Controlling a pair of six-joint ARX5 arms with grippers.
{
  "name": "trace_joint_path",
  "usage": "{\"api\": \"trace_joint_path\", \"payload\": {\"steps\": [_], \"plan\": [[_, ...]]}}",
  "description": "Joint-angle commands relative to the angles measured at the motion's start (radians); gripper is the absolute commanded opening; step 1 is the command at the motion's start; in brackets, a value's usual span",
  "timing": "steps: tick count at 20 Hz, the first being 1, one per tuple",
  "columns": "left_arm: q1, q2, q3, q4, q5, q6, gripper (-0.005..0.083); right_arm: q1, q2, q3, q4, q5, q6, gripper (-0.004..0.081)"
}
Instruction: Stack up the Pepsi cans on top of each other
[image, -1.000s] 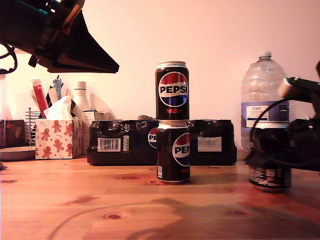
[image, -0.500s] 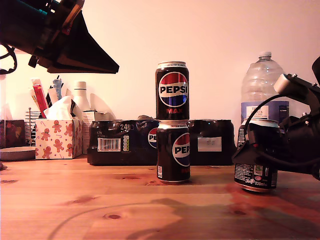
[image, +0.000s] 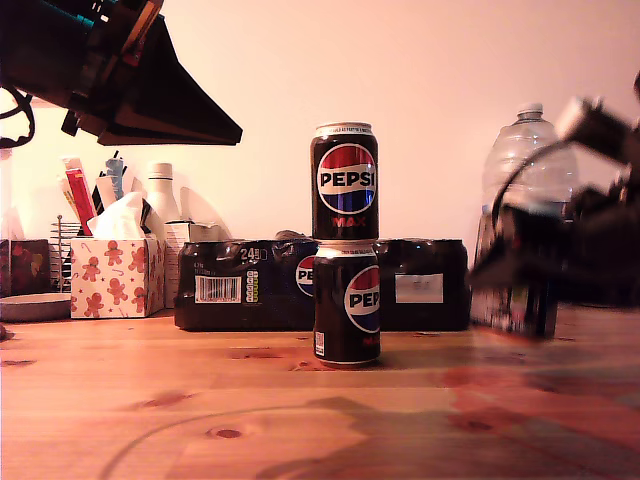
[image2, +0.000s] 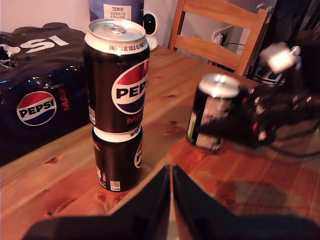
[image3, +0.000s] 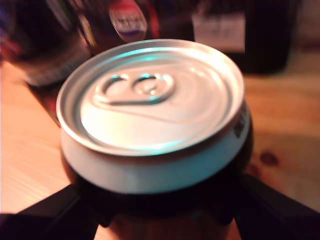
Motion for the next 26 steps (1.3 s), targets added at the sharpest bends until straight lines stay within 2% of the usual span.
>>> {"api": "trace_joint_path", "payload": {"steps": [1, 6, 8, 17, 19, 22, 26], "plan": [[-0.004, -0.01, -0.011, 0.005, 0.004, -0.002, 0.0004, 0.014, -0.071, 0.024, -0.028, -0.001, 0.0, 0.0388], [-0.004, -0.01, -0.011, 0.005, 0.004, -0.002, 0.0004, 0.047, -0.19, 0.171, -0.339, -0.001, -0.009, 0.0388], [-0.004, -0.01, -0.011, 0.005, 0.004, -0.002, 0.0004, 0.054, -0.22, 0.238, -0.444, 0.0, -0.045, 0.0388], [-0.004, -0.01, -0.011, 0.005, 0.004, -0.002, 0.0004, 0.071, -0.294, 0.536, -0.804, -0.002, -0.087, 0.0388], [-0.004, -0.01, -0.011, 0.005, 0.004, -0.002, 0.0004, 0.089, -0.294, 0.603, -0.856, -0.002, -0.088, 0.0388], [-0.004, -0.01, -0.011, 0.005, 0.004, -0.002, 0.0004, 0.131, -0.294, 0.675, -0.873, -0.002, -0.106, 0.0388], [-0.004, -0.01, -0.011, 0.005, 0.014, -0.002, 0.0004, 0.194, -0.293, 0.695, -0.832, 0.0, -0.159, 0.0388]]}}
